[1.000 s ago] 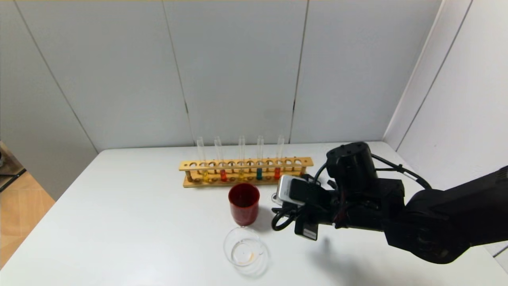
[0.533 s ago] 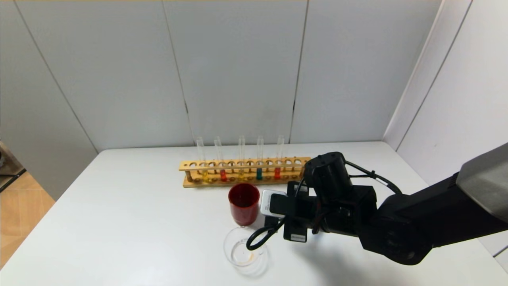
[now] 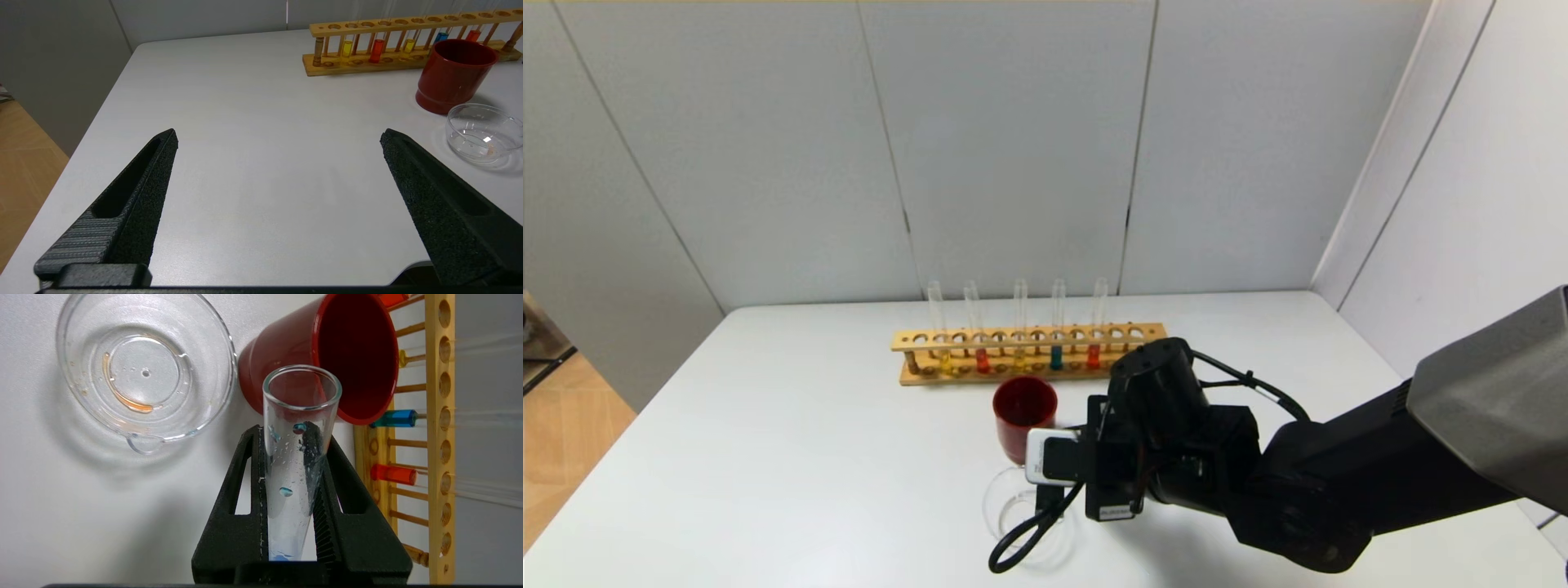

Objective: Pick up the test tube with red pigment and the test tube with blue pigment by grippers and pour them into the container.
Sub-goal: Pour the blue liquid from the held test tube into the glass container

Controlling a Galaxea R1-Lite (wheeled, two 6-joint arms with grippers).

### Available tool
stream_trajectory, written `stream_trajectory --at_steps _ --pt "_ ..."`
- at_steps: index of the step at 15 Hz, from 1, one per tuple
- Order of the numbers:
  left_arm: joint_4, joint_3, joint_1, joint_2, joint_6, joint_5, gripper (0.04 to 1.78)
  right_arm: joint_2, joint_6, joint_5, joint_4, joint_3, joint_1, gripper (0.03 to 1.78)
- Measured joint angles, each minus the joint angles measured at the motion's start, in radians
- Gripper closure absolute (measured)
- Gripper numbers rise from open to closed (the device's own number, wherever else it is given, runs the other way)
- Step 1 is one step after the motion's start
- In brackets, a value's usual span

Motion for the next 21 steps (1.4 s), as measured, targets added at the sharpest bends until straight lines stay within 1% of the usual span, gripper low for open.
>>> stream_trajectory --at_steps 3,4,8,11,12,13,16,21 --pt "0.0 0.0 0.0 0.0 0.0 0.0 0.07 0.011 -0.026 -0.013 -0.004 -0.001 0.019 1.42" --pt "0.0 0.0 0.0 0.0 0.0 0.0 0.07 0.014 -0.042 -0.031 -0.004 -0.001 0.026 1.42" --pt "0.0 0.0 0.0 0.0 0.001 0.0 0.07 0.023 -0.126 -0.128 -0.005 0.0 0.051 1.42" --pt "0.0 0.0 0.0 0.0 0.001 0.0 0.07 0.026 -0.199 -0.204 -0.011 -0.001 0.073 1.42" --pt "0.0 0.0 0.0 0.0 0.0 0.0 0.07 0.027 -0.209 -0.227 -0.013 -0.003 0.084 1.42" --pt "0.0 0.0 0.0 0.0 0.001 0.0 0.07 0.029 -0.21 -0.24 -0.013 -0.005 0.091 1.42" --pt "0.0 0.0 0.0 0.0 0.0 0.0 0.07 0.03 -0.21 -0.242 -0.014 -0.005 0.109 1.42" --pt "0.0 0.0 0.0 0.0 0.0 0.0 0.07 0.031 -0.206 -0.232 -0.024 -0.006 0.121 1.42"
